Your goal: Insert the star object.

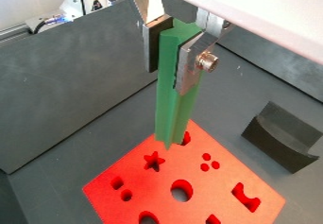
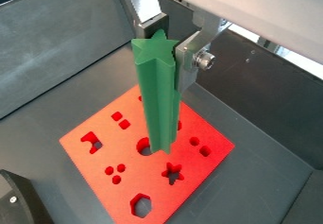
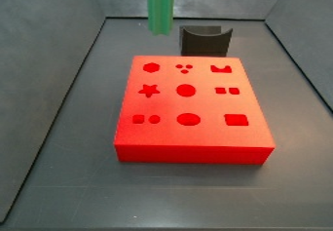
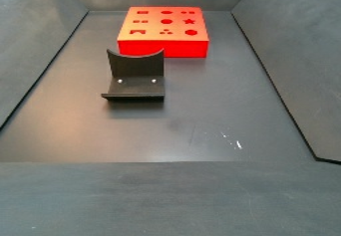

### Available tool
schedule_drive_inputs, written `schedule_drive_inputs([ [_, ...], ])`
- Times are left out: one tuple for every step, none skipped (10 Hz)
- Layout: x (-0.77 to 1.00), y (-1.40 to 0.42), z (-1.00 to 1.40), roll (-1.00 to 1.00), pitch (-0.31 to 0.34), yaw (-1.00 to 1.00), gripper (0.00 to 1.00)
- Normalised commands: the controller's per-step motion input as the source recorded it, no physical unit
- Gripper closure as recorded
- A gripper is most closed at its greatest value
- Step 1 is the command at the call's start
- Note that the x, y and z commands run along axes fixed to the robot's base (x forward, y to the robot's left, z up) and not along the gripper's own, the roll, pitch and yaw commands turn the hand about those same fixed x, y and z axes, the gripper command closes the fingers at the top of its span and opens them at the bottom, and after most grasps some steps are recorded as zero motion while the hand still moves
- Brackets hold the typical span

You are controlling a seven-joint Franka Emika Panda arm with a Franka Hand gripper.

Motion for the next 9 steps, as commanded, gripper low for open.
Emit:
schedule_drive_inputs([
  [0.00, 0.00, -0.16, -0.07, 0.000, -0.05, 1.00],
  [0.00, 0.04, -0.33, -0.11, 0.000, -0.53, 1.00],
  [0.00, 0.05, -0.42, -0.13, 0.000, -0.56, 1.00],
  [0.17, 0.00, -0.50, -0.11, 0.000, -0.52, 1.00],
  [0.07, 0.00, -0.45, -0.13, 0.000, -0.57, 1.00],
  [0.07, 0.00, -0.33, -0.14, 0.000, -0.65, 1.00],
  [0.06, 0.00, -0.20, -0.12, 0.000, -0.58, 1.00],
  [0.16, -0.02, -0.01, -0.11, 0.000, -0.54, 1.00],
  [0.00, -0.13, 0.00, -0.03, -0.056, -0.63, 1.00],
])
